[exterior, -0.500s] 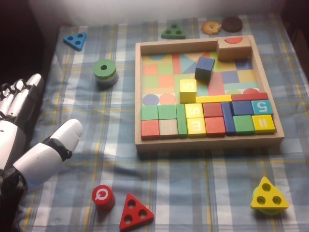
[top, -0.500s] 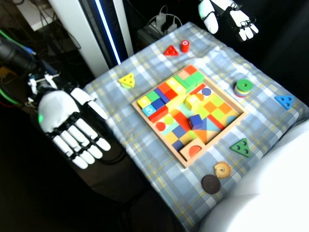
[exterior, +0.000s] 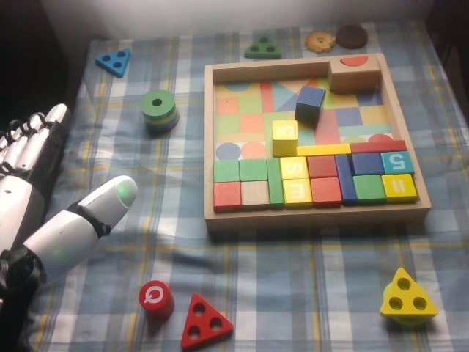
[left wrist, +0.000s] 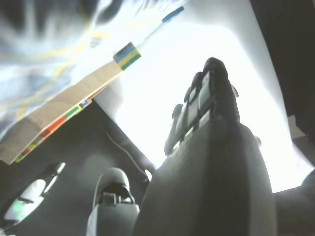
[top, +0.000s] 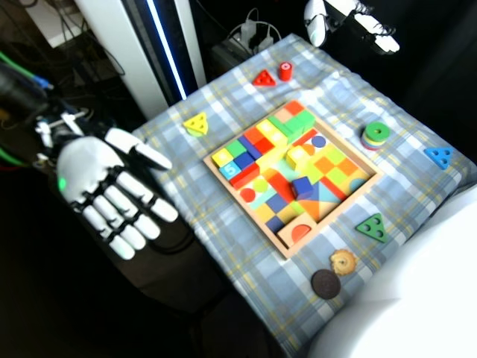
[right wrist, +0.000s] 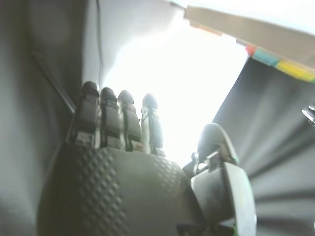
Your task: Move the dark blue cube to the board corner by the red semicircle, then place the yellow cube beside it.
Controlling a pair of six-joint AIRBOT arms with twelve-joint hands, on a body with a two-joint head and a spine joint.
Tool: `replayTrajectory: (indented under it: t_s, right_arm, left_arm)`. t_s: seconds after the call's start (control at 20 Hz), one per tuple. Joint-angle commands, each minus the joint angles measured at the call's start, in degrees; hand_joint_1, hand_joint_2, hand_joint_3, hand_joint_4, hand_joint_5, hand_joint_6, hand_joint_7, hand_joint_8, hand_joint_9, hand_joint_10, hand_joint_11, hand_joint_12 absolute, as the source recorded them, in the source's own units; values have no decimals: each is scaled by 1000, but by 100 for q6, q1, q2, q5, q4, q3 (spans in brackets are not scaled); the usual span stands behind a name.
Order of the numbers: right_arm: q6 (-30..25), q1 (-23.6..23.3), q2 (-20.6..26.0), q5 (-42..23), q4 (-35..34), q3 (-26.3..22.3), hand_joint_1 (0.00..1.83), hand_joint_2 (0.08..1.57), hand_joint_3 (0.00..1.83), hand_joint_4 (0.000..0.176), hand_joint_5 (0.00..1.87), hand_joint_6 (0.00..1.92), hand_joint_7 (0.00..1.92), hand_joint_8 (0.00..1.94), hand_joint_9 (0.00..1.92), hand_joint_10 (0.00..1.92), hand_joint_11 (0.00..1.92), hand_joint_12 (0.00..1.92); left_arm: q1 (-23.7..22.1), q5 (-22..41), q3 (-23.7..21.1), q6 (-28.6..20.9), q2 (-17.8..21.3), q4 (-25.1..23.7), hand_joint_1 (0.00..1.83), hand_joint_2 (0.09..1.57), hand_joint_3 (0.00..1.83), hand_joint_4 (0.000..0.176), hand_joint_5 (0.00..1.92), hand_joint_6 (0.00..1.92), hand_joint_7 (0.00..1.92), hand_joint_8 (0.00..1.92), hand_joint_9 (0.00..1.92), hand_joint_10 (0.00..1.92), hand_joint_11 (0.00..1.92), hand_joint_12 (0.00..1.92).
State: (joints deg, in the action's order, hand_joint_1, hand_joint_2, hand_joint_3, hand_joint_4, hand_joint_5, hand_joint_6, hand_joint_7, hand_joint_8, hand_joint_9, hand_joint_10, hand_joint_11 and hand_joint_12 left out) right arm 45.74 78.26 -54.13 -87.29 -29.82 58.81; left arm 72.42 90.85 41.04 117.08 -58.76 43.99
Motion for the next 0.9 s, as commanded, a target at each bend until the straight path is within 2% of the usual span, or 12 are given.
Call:
replayTrajectory:
  t_s: [0.0,0.05,0.1,0.15,0.2,0.25,0.35,0.5,0.6,0.75,0.8,0.85]
  right_arm:
    - [-339,-92,1,-284,256,134,0,1159,0,78,190,3,81,3,0,0,0,0]
    - [-687,-201,26,-49,519,321,0,1124,0,55,173,2,84,1,0,0,0,0]
    - [-886,-324,56,187,747,473,0,1103,0,46,173,4,88,2,0,0,0,0]
    - [-1008,-507,83,499,1033,643,0,1091,0,34,195,11,99,6,0,0,0,0]
    - [-1188,-781,87,854,1415,864,0,1088,0,59,207,13,80,0,0,0,0,0]
    - [-1409,-1076,84,1223,1780,1048,0,1090,0,55,219,17,81,2,0,0,0,0]
    - [-1724,-1959,44,2306,2915,1472,0,1147,4,41,329,9,157,4,0,0,0,0]
    - [-2380,-2803,-160,3204,4141,1934,0,1099,0,54,383,19,123,0,0,0,0,0]
    - [-3169,-3316,-401,3693,5114,2330,0,1079,0,54,384,15,82,0,0,0,0,0]
    - [-3812,-3788,-733,4190,6242,2718,0,1072,0,0,478,15,11,0,0,0,0,0]
    - [-3879,-3877,-771,4266,6427,2752,0,1048,0,0,510,23,22,5,0,0,0,0]
    - [-3965,-4004,-831,4356,6677,2796,0,1033,0,0,520,23,4,0,0,0,0,0]
  left_arm:
    - [-22,575,27,-22,28,-264,0,981,7,107,22,6,1,0,0,0,0,0]
    - [-24,554,27,-21,25,-268,0,987,10,99,22,5,0,0,0,0,0,0]
    - [-25,539,26,-21,25,-275,0,966,0,122,12,1,0,0,0,0,0,0]
    - [-26,522,22,-21,29,-285,0,955,0,129,10,0,0,0,0,0,0,0]
    - [-24,528,11,-21,31,-289,0,951,0,120,14,2,0,0,0,0,0,0]
    - [-13,542,5,-21,38,-290,0,960,0,111,14,2,0,0,0,0,0,0]
    - [19,539,4,-22,45,-283,0,957,0,123,17,4,0,0,0,0,0,0]
    - [42,500,4,-22,44,-279,0,979,6,144,35,9,0,0,0,0,0,0]
    - [42,491,13,-22,30,-279,0,974,4,136,48,13,0,0,0,0,0,0]
    - [41,443,33,-22,27,-279,0,989,9,122,46,8,0,0,0,0,0,0]
    - [41,430,36,-22,27,-279,0,996,12,115,49,8,0,0,0,0,0,0]
    - [41,420,36,-22,29,-279,0,992,9,124,48,7,0,0,0,0,0,0]
